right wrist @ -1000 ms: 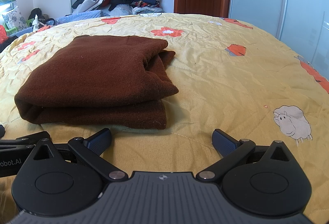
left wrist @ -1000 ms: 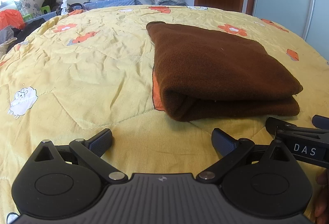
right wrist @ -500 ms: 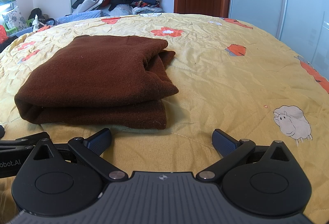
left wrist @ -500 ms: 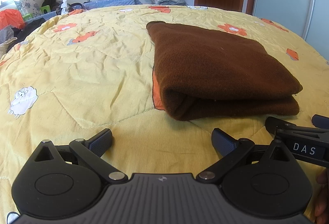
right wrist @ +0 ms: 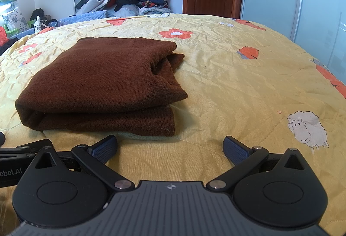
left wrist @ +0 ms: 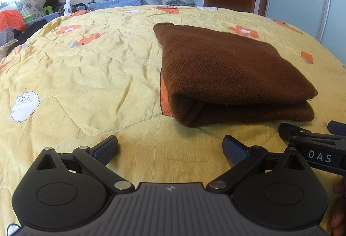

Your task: Fold small clothes

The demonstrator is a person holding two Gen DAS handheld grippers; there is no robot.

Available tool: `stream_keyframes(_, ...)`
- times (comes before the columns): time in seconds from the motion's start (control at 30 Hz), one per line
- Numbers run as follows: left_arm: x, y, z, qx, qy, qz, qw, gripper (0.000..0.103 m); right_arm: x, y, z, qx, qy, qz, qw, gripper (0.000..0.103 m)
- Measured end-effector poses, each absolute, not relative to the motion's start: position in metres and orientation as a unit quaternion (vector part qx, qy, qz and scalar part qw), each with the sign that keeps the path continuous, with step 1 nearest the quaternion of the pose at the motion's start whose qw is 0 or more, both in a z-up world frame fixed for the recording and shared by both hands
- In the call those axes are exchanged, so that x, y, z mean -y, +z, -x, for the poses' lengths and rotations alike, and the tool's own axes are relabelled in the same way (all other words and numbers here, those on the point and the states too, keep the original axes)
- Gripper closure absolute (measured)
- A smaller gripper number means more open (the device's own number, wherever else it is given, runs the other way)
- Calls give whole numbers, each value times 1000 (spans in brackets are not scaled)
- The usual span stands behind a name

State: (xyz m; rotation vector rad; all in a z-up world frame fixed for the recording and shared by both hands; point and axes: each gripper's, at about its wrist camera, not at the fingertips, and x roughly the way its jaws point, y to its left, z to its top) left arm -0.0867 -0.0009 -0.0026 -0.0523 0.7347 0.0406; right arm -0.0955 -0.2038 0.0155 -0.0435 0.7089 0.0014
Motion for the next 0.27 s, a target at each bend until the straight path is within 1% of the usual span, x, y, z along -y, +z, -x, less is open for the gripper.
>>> stream_keyframes(0.13,-9,3,94,-347,20,50,936,0,204,16,97,-347,2,19,938,0)
stream_keyframes(0.27,-44,23,89,-317,48,37,946,0,225,31,100,-339,9,-20,941,0)
